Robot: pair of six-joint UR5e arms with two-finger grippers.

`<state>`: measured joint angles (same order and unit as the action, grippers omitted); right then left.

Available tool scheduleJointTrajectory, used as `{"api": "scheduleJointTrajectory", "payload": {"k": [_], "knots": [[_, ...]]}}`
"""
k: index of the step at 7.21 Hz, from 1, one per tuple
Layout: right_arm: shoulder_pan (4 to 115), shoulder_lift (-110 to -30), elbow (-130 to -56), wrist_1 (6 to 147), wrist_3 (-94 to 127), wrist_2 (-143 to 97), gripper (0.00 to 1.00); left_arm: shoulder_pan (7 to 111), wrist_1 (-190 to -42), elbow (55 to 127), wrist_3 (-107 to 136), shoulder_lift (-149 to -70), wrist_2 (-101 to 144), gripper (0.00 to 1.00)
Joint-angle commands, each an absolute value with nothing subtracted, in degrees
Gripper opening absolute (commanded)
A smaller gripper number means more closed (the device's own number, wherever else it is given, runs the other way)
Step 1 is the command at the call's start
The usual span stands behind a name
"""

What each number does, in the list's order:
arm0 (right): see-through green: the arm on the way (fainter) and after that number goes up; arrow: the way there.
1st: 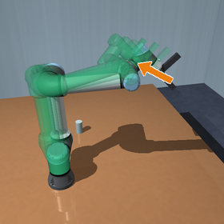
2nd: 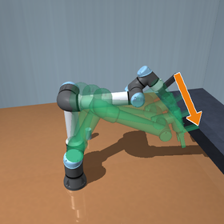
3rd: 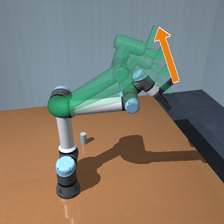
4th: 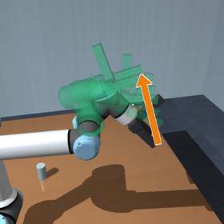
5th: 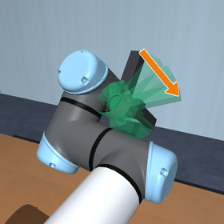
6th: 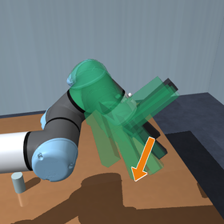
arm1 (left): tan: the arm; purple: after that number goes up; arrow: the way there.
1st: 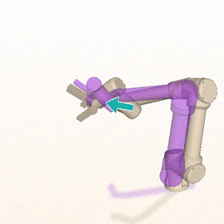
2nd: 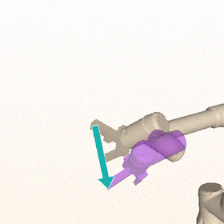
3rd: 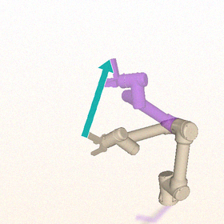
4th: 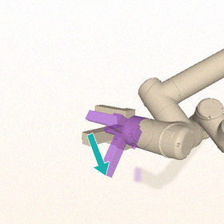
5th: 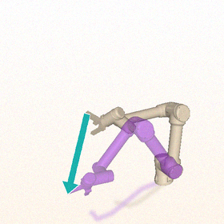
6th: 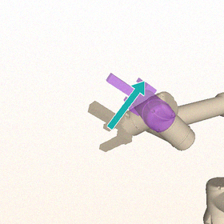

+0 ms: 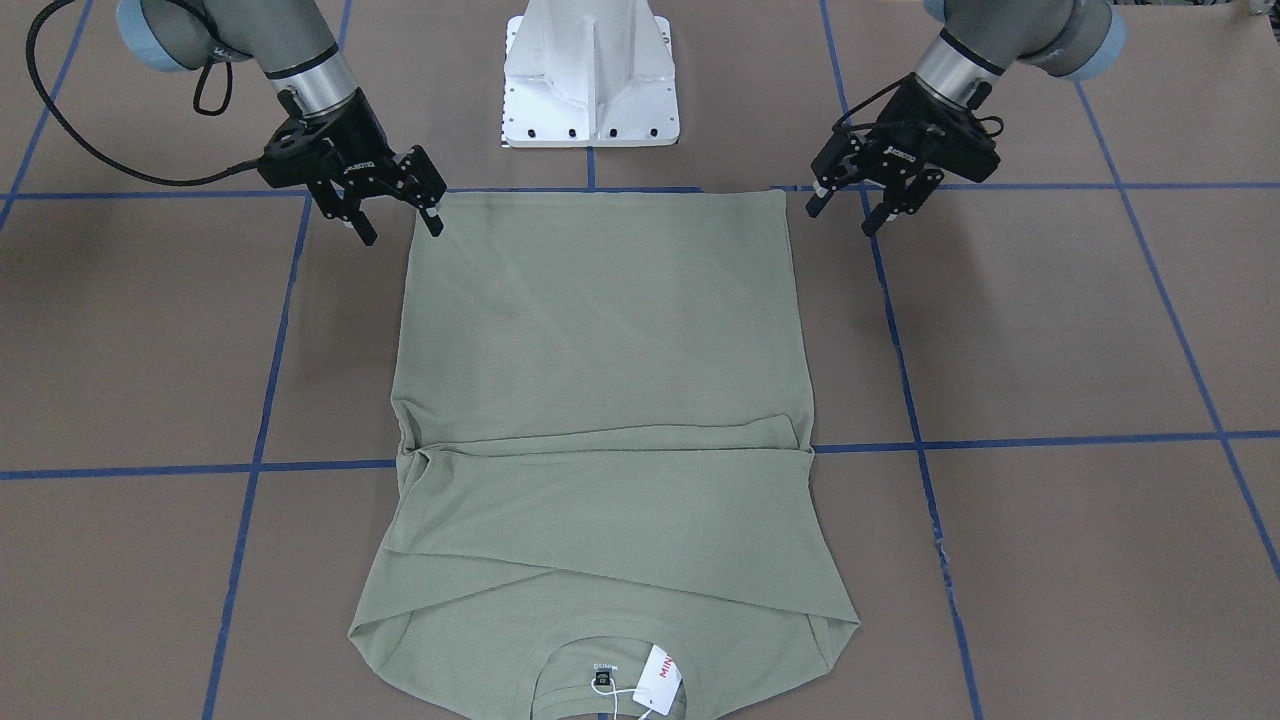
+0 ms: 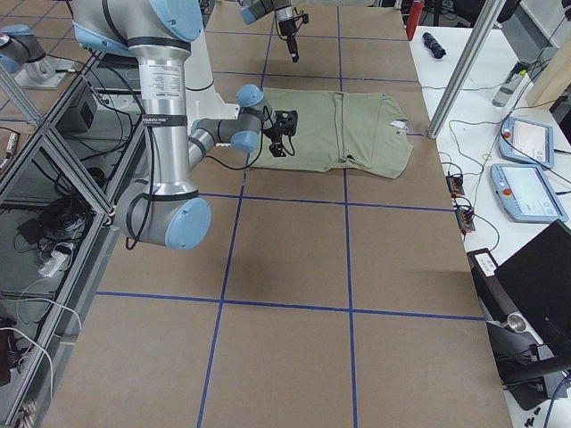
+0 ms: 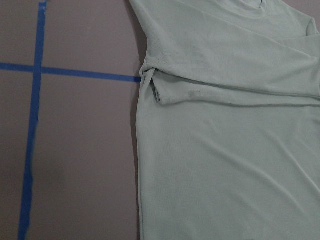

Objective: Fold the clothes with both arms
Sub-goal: 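Move both grippers down to the hem corners nearest the robot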

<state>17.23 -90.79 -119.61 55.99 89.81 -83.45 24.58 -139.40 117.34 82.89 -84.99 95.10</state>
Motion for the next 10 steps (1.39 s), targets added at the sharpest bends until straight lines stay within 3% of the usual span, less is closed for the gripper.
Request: {"api": "scheduleJointTrajectory", "payload": {"k": [1,2,9,10], "knots": [[11.62,-94.22,-120.76,54.14,94.56,-77.18,0.95,15.41,-136.70,116.90,91.64,-83.93,88.00,0.74],[11.34,-94.13,-120.76,55.97,96.66,-76.99,0.93,13.73,-134.06,116.81,94.63,-84.28,87.11,0.68],[10.02,-94.04,-120.85,56.95,96.94,-74.71,0.95,9.93,-133.50,112.76,95.27,-87.80,85.61,0.67],[9.41,-94.04,-120.76,56.95,96.94,-74.10,0.95,9.67,-133.51,112.85,95.27,-87.80,85.61,0.60]]}}
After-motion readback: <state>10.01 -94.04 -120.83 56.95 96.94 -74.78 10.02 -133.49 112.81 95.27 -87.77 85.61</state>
